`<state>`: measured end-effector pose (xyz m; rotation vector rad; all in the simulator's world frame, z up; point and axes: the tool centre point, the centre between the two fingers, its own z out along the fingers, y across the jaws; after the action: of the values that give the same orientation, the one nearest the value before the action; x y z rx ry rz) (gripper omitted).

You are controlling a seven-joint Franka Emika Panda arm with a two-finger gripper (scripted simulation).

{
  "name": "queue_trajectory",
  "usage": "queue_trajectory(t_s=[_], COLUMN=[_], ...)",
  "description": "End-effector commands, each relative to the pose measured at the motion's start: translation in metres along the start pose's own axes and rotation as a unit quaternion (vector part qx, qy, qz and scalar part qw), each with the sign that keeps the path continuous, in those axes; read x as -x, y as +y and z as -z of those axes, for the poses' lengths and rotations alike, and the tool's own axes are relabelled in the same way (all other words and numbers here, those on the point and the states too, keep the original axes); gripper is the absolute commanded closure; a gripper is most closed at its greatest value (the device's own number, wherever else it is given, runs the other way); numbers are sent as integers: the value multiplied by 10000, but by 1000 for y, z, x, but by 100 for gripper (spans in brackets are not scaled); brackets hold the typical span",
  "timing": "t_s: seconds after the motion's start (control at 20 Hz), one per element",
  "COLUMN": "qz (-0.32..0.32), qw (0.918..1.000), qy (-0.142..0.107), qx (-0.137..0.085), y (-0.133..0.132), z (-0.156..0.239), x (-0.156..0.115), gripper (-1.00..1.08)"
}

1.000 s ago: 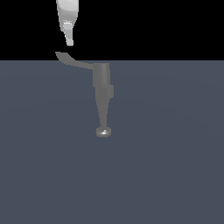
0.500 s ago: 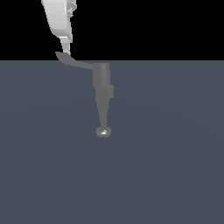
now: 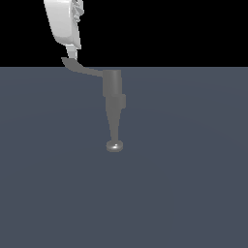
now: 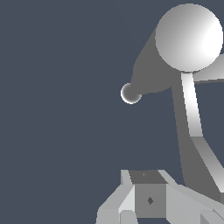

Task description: Turn on the faucet by rotating a designated handle.

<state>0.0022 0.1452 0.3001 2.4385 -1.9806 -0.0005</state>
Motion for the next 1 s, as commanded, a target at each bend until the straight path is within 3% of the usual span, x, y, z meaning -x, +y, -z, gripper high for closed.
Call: queue_trajectory(t_s=[0.0, 0.95], qz=[0, -3], qw=[10000, 10000], qy=[0, 1], qx=[0, -1], y=[3, 62], z=[0, 0], x=[0, -2], gripper=[108, 108])
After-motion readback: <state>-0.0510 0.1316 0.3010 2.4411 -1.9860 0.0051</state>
